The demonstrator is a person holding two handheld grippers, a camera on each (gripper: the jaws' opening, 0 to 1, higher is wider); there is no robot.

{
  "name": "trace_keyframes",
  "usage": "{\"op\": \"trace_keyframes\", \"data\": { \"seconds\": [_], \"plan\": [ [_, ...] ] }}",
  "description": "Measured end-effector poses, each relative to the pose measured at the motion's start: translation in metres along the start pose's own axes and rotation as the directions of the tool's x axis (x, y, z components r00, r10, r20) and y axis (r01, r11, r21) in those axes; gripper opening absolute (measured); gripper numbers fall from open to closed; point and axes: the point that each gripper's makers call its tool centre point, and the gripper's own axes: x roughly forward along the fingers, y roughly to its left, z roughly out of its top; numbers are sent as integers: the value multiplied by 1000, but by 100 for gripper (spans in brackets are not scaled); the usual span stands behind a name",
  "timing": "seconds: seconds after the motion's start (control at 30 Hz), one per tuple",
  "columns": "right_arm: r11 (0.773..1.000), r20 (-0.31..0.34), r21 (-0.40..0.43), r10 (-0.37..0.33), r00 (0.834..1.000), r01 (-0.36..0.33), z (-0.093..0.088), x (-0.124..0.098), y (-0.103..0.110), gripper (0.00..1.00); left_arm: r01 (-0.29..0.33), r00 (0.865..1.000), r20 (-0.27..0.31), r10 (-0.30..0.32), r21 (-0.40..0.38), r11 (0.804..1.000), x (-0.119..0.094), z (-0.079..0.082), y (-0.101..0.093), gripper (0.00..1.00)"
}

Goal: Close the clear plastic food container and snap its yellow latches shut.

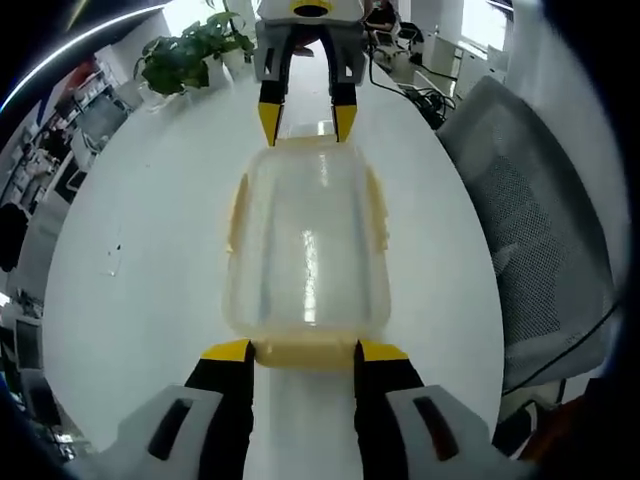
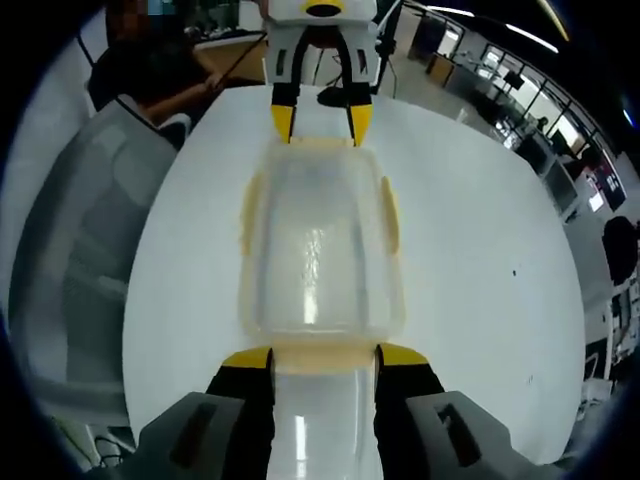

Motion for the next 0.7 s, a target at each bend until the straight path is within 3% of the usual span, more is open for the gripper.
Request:
{"op": "trace_keyframes", "data": {
  "seconds": [0.7],
  "plan": [
    [1000, -8, 7, -7, 1000, 7, -33, -21, 1, 37, 12, 1000, 15, -12, 10, 1000, 12, 39, 0, 38]
  ]
}}
